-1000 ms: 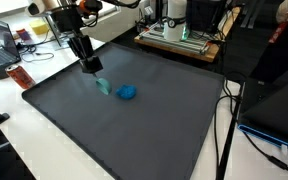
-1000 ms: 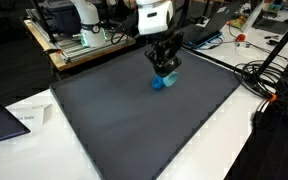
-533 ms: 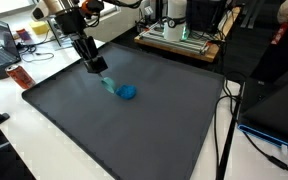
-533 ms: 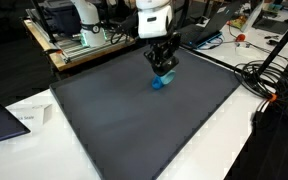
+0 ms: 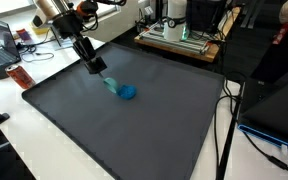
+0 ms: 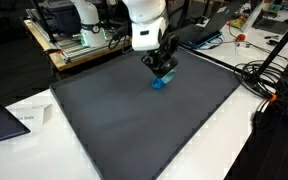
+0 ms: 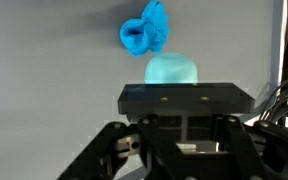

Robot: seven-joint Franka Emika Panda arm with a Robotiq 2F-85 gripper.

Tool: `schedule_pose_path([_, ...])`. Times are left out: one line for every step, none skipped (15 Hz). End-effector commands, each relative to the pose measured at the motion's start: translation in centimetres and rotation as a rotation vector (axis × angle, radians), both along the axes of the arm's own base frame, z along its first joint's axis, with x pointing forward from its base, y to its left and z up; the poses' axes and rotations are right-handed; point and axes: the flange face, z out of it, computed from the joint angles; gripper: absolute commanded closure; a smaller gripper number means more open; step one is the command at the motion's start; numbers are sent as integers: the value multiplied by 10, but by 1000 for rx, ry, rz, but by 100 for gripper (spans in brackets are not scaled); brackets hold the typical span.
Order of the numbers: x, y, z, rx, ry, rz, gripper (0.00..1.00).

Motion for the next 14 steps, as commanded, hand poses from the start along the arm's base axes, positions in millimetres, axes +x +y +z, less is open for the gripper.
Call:
schedule_pose_path([12,-17,-11,105,-18,-2,78])
schedule_pose_path([12,-23,-16,123,-19,-3,78])
schedule_pose_path([13,-28,-21,141,-18,-4,78])
schedule_pose_path([13,-33,-27,160,-12,-2,78])
schedule_pose_path([13,-39,-32,180,-7,-3,78])
schedule_pose_path([12,-44,-37,206,0,-2,78])
schedule_pose_path([11,-49,-41,226,5,-1,78])
schedule_pose_path([10,-55,-46,254,13,0,78])
schedule_pose_path([10,-60,-50,283,19,-1,78])
schedule_pose_path([9,-65,-53,303,20,-4,78])
schedule_pose_path([8,-69,-58,328,26,-4,78])
schedule_pose_path([8,-74,-62,346,30,-4,78])
schedule_pose_path([7,-78,-67,367,36,-5,78])
schedule_pose_path([7,-82,-71,385,38,-11,78])
